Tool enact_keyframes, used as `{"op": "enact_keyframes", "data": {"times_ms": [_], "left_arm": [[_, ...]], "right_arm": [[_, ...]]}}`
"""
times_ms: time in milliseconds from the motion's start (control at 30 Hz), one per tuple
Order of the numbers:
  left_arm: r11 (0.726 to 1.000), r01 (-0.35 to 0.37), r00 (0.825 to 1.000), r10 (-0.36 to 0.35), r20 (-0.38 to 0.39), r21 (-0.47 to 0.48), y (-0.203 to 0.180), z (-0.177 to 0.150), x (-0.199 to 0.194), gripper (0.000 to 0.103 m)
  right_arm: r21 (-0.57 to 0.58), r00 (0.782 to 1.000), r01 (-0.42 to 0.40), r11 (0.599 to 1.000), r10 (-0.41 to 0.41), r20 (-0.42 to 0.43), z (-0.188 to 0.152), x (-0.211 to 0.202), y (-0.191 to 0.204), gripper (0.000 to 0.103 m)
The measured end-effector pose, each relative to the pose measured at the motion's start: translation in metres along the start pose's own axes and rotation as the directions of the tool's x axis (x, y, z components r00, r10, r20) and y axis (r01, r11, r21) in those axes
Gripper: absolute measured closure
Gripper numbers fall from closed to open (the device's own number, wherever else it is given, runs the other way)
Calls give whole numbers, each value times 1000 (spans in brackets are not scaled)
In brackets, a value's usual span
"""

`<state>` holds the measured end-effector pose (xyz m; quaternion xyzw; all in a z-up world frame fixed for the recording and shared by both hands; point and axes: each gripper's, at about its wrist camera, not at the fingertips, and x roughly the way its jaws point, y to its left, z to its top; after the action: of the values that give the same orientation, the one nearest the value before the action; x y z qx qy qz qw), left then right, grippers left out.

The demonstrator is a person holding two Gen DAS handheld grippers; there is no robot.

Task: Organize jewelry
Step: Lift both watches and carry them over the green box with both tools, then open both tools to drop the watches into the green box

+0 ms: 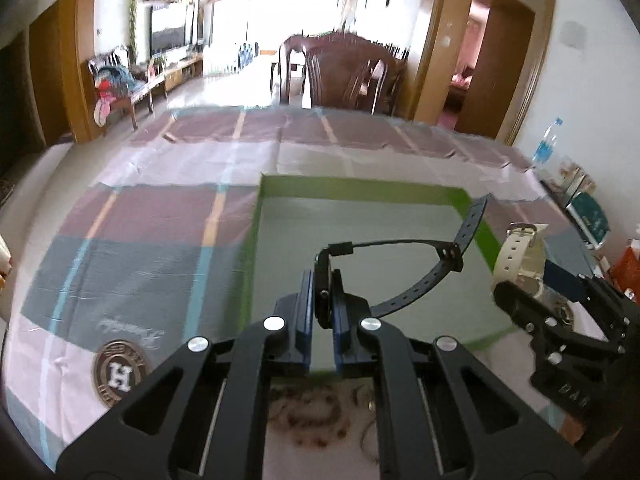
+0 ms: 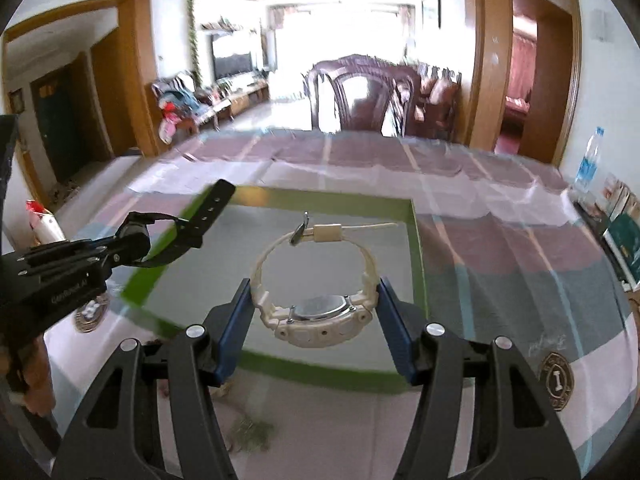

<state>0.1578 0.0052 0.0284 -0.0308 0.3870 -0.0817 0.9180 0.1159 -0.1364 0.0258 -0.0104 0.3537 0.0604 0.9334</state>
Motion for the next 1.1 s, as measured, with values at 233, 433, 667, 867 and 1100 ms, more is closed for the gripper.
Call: {"op": "enact_keyframes", "data": {"times_ms": [233, 433, 667, 867, 1100], "left_arm": [[999, -31, 999, 31, -38, -18, -6, -3, 31, 68], [999, -47, 999, 47, 18, 9, -1, -18, -4, 48], [994, -111, 994, 111, -5, -16, 34, -73, -39, 45], [993, -110, 987, 103, -122, -49, 51, -102, -12, 47], [997, -71, 983, 67, -171, -16, 36, -107, 15, 54]], "right_arm": [[51, 998, 10, 999, -6, -62, -7, 36, -9, 40], [86, 1000, -27, 996, 28, -9, -13, -2, -18, 28], [42, 991, -111, 993, 114, -75, -62, -40, -14, 37], [8, 967, -157, 988, 156, -201, -91, -12, 13, 52], [-41, 958, -164, 986, 150, -242, -94, 10, 45, 54]]}}
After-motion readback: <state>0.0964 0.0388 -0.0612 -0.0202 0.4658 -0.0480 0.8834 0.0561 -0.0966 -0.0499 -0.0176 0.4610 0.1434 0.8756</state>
